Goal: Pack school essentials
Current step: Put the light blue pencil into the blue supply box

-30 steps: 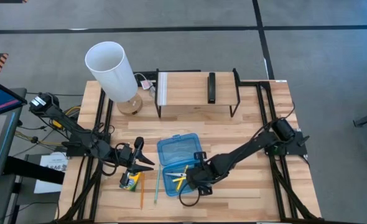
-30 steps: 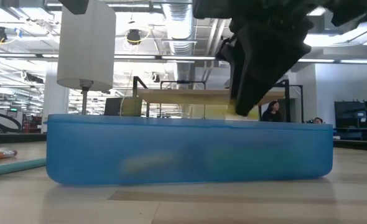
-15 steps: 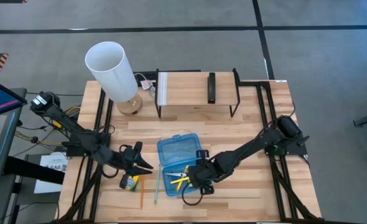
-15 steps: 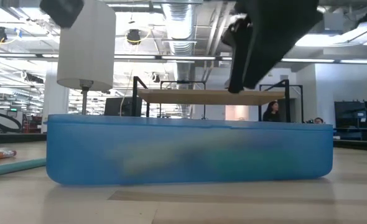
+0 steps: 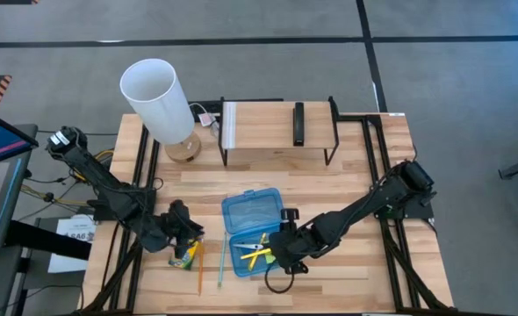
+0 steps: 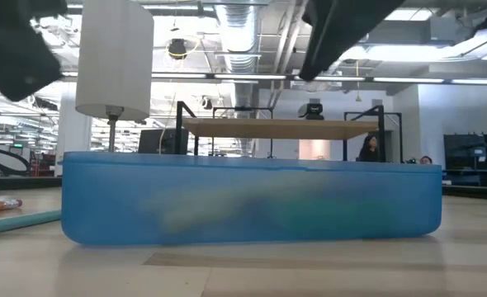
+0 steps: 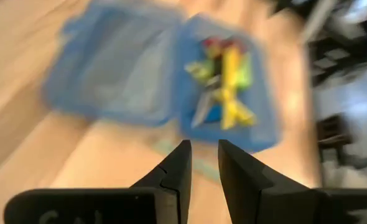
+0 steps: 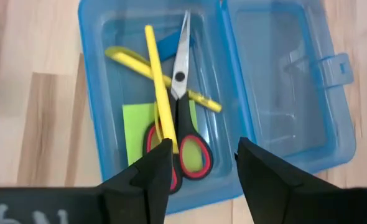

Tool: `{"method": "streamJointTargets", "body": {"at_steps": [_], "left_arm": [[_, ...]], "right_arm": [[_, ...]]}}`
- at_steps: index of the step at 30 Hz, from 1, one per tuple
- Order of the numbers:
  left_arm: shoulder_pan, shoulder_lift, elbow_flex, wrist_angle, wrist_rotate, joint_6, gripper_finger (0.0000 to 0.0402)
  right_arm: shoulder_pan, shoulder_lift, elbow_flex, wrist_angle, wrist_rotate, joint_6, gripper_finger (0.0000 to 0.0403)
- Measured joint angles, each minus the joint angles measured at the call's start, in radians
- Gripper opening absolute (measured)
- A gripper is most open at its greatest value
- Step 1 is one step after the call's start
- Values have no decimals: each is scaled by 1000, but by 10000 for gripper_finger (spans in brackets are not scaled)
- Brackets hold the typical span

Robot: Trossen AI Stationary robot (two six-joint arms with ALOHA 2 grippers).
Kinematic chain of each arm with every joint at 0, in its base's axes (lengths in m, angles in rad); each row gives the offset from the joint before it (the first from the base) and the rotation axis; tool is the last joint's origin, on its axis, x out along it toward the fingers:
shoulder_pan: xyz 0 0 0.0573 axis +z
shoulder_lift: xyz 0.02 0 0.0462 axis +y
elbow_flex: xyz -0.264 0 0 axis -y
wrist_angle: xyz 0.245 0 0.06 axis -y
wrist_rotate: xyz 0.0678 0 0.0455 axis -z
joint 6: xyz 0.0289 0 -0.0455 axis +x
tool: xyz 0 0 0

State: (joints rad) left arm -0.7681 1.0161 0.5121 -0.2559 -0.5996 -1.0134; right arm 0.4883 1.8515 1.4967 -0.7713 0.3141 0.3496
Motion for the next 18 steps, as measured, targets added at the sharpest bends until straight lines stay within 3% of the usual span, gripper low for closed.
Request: {"method": "streamJointTargets", "body": {"at_steps": [5,8,11,14,18], "left_arm": [[18,2,85,-335,42,-214,66],[15,30,112,-347,79,-224,66],[-4,98,137,-257,100,-195,66],[-17,220,207,-222,112,-169,66],[-17,405,349,-305,168,-194,66]], "right_arm": [[-10,1,0,12,4,-7,192],[-14,1,0,26,4,-7,189],[-12,1,0,23,5,-11,188],[-12,1,0,23,4,-11,188],[-12,1,0,25,4,-10,188]]}}
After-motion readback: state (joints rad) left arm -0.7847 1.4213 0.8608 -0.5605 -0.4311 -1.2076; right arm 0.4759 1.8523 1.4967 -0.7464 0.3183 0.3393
